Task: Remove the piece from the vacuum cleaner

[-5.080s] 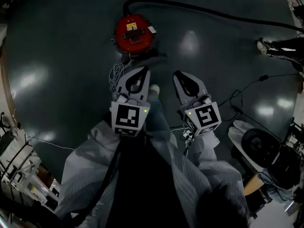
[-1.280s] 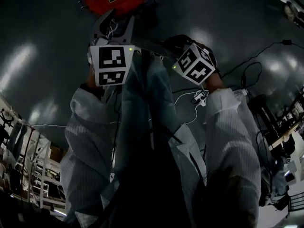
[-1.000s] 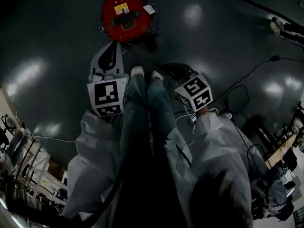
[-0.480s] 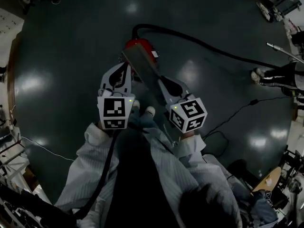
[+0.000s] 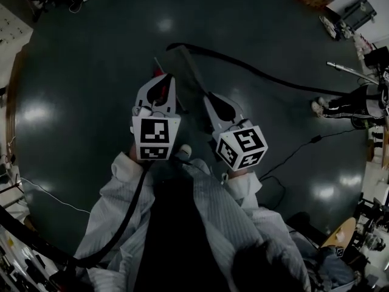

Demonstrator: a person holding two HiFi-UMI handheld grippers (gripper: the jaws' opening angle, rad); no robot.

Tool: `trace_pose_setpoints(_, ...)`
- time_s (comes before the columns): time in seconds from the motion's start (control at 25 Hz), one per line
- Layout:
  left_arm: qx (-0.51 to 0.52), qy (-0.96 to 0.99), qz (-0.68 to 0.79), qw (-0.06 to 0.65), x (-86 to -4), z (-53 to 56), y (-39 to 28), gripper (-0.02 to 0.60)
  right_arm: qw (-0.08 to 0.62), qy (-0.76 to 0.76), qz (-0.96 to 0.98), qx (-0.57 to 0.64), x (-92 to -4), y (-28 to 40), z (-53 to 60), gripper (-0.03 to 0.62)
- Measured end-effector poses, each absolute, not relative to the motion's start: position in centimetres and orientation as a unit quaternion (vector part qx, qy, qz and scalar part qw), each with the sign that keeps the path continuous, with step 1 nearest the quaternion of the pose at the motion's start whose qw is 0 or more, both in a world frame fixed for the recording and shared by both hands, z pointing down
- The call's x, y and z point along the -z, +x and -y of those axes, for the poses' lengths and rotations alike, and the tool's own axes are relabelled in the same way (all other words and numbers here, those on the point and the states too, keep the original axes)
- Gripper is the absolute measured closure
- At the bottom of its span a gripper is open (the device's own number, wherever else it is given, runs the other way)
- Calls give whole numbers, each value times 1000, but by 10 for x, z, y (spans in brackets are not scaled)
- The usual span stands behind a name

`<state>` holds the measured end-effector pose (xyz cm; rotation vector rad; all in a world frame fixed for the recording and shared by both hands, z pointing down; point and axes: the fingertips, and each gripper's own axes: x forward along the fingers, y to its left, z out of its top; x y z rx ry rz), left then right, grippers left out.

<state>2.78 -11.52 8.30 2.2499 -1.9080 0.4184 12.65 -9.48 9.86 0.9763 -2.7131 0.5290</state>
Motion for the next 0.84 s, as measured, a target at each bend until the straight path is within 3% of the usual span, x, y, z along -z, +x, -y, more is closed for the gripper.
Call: trace_pose_setpoints(0.84, -151, 762, 625, 78, -87, 122, 33, 577, 99, 346, 916, -178, -97, 130, 101, 572)
